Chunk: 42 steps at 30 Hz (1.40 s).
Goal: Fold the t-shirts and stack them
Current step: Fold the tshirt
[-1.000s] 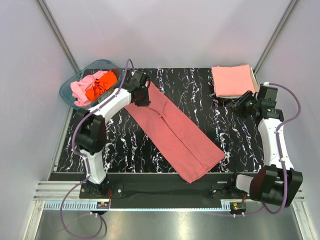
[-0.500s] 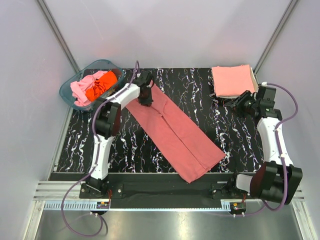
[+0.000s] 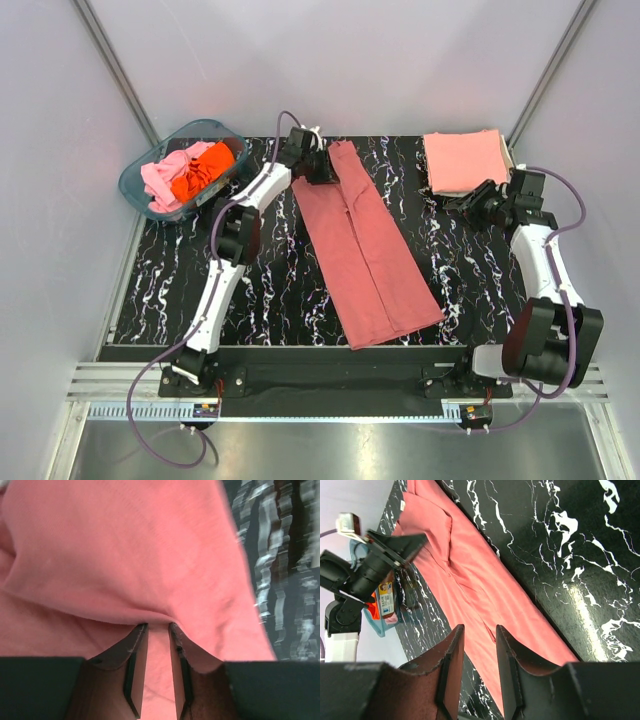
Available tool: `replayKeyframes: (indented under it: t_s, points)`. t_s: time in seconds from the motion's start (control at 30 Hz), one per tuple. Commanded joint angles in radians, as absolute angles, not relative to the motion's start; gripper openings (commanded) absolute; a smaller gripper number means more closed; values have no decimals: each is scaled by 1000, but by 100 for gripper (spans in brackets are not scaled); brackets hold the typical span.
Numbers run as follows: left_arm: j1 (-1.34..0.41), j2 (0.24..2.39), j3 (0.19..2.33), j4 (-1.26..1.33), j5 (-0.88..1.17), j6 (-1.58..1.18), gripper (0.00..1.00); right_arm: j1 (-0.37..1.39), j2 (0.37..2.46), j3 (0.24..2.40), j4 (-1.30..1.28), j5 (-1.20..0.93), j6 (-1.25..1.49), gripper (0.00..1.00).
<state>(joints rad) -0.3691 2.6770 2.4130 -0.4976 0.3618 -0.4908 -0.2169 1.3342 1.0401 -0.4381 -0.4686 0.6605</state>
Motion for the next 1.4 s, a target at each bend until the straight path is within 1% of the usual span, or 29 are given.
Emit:
replayKeyframes:
  t_s: [0.0, 0.1, 0.13, 0.2, 0.23, 0.3, 0.33, 0.37, 0.43, 0.47, 0.53, 0.57, 0.63, 0.77, 0.83, 1.0, 1.03, 1.17, 1.27, 1.37]
  points:
    - [-354, 2648, 2408, -203, 480, -570, 29, -219, 1359, 1097, -397, -502, 678, 39]
    - [-353, 2570, 2389, -207, 488, -555, 29, -219, 1359, 1111, -397, -515, 678, 39]
    - [-351, 2497, 2364, -215, 485, -546, 29, -218, 1358, 1103, -397, -511, 677, 39]
    - [-351, 2410, 2258, -241, 453, -529, 29, -218, 1342, 1088, -397, -499, 677, 39]
    - [-353, 2326, 2219, -259, 439, -529, 28, -218, 1339, 1072, -400, -500, 676, 39]
    - [-357, 2245, 2081, -297, 449, -534, 27, -218, 1313, 1051, -405, -505, 676, 39]
    - [-363, 2167, 2024, -305, 454, -535, 26, -218, 1304, 1028, -406, -502, 678, 39]
    - [-383, 2128, 1906, -328, 448, -531, 26, -218, 1296, 1017, -411, -500, 681, 39]
    - [-406, 2030, 1801, -366, 428, -493, 26, -218, 1273, 997, -428, -502, 678, 39]
    - [-432, 1999, 1695, -391, 390, -486, 25, -218, 1264, 991, -431, -505, 675, 38]
    - [-460, 1929, 1590, -394, 374, -486, 24, -219, 1244, 980, -442, -506, 669, 37]
    - [-484, 1915, 1516, -403, 365, -479, 23, -218, 1240, 980, -448, -511, 667, 37]
    - [-505, 1887, 1438, -419, 350, -488, 22, -218, 1229, 980, -456, -522, 667, 36]
    - [-580, 1881, 1375, -425, 321, -477, 17, -218, 1220, 979, -460, -526, 666, 35]
    - [-598, 1899, 1362, -454, 305, -472, 17, -218, 1216, 973, -462, -526, 663, 35]
    - [-601, 1959, 1351, -529, 154, -468, 15, -218, 1216, 969, -471, -522, 655, 36]
    - [-594, 1968, 1358, -566, 94, -463, 15, -219, 1219, 974, -471, -522, 653, 36]
    - [-537, 2005, 1374, -637, 22, -446, 16, -218, 1227, 979, -472, -515, 658, 36]
    - [-479, 2014, 1374, -644, -26, -428, 17, -218, 1236, 979, -471, -502, 658, 36]
    - [-424, 2032, 1405, -661, -26, -404, 18, -218, 1255, 976, -469, -492, 653, 36]
